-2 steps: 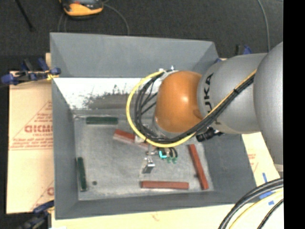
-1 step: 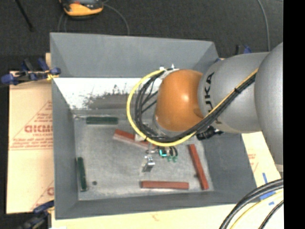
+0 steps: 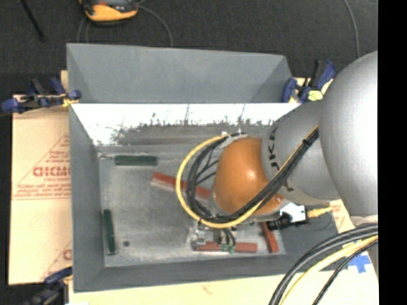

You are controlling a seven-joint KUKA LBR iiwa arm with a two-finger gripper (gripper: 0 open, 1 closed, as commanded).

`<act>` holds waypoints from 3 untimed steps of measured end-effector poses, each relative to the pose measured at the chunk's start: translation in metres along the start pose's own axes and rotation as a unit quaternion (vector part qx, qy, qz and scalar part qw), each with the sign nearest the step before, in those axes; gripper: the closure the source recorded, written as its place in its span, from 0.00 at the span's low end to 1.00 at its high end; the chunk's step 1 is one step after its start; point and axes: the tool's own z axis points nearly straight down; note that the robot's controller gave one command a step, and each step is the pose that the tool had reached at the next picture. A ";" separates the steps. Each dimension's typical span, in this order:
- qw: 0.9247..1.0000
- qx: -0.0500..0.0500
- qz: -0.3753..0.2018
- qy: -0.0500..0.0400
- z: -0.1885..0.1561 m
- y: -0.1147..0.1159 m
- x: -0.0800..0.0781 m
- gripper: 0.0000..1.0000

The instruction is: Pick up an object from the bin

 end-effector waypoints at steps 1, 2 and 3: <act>1.000 0.000 0.000 0.000 0.000 0.000 0.000 1.00; 1.000 0.001 -0.002 0.002 -0.054 -0.036 -0.011 1.00; 0.998 0.001 0.056 -0.002 -0.091 -0.092 -0.043 0.00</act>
Offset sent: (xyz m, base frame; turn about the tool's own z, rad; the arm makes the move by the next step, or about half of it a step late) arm 0.0164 -0.1052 0.1553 -0.0019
